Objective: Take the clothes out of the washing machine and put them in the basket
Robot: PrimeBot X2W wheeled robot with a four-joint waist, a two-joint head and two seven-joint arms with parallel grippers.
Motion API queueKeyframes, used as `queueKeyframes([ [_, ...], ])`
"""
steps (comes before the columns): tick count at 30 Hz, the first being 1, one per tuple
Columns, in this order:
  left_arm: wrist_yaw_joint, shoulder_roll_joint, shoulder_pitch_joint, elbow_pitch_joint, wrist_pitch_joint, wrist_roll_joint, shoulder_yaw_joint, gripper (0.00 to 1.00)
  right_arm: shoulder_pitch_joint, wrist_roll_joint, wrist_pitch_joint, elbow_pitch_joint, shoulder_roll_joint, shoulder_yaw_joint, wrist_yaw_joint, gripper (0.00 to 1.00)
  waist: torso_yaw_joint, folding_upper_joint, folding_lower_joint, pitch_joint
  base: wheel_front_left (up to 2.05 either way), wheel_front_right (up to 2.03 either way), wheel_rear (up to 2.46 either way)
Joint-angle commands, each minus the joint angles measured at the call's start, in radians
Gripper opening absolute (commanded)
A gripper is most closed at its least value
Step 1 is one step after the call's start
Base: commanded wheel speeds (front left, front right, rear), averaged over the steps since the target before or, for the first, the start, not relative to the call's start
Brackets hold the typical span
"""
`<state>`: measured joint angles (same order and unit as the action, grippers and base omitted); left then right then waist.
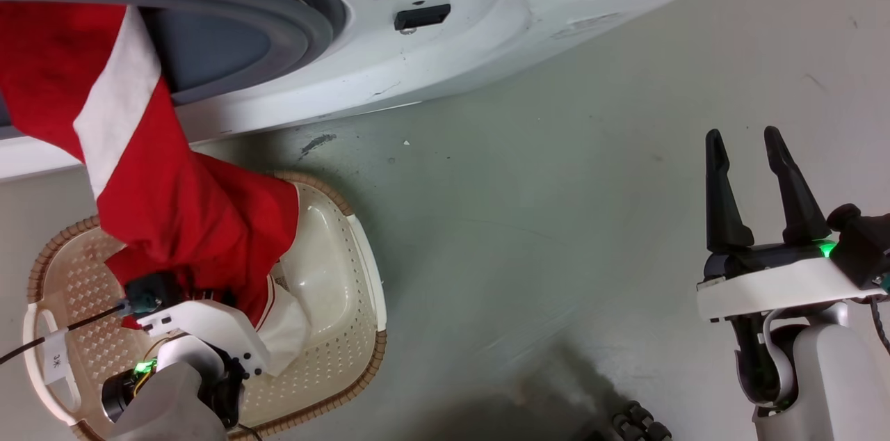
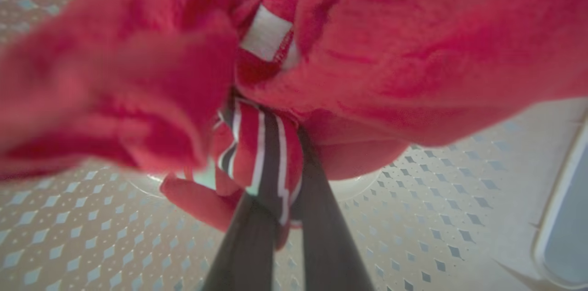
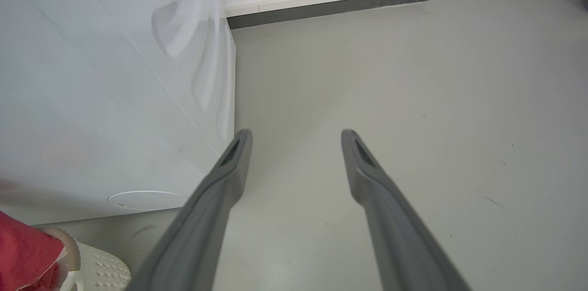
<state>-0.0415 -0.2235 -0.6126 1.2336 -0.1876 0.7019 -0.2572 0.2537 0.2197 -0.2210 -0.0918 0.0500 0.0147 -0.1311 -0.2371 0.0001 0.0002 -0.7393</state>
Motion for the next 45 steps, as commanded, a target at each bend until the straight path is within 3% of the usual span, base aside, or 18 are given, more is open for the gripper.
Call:
queueKeyframes([
  [1,-0.001,-0.003,-0.017,0.007,-0.005,0.004,0.001,1.00,0.020,0.004,-0.007,-0.003,0.001,-0.002,0.001,1.00,-0.001,-0.0001,-0.0002,0.002,0.00,0.00,0.00],
  [7,0.000,0.004,-0.005,0.028,-0.044,-0.001,-0.003,1.00,0.018,-0.005,-0.018,-0.022,0.000,0.003,0.001,1.00,0.006,-0.0001,-0.0002,0.051,0.00,0.00,0.00],
  [14,-0.009,0.020,0.056,0.014,-0.077,-0.007,0.008,1.00,-0.006,-0.020,-0.020,-0.045,0.001,-0.002,0.001,1.00,0.036,-0.0001,-0.0002,0.188,0.00,0.00,0.00],
  [26,0.031,0.032,0.269,-0.294,-0.079,-0.136,0.108,1.00,-0.073,-0.039,0.017,-0.045,0.001,0.015,0.001,1.00,0.092,-0.0001,-0.0002,0.393,0.00,0.00,0.00],
  [32,0.040,0.068,0.365,-0.465,-0.078,-0.223,0.179,1.00,-0.119,-0.051,0.039,-0.030,0.001,0.032,0.001,1.00,0.118,-0.0001,-0.0002,0.459,0.00,0.00,0.00],
  [37,0.029,0.091,0.419,-0.597,-0.078,-0.291,0.230,1.00,-0.154,-0.056,0.059,-0.014,0.001,0.044,0.001,1.00,0.128,-0.0001,-0.0002,0.502,0.00,0.00,0.00],
  [45,-0.029,0.092,0.414,-0.703,-0.078,-0.378,0.234,1.00,-0.181,-0.041,0.075,0.008,0.001,0.052,0.001,1.00,0.118,-0.0001,-0.0002,0.534,0.00,0.00,0.00],
])
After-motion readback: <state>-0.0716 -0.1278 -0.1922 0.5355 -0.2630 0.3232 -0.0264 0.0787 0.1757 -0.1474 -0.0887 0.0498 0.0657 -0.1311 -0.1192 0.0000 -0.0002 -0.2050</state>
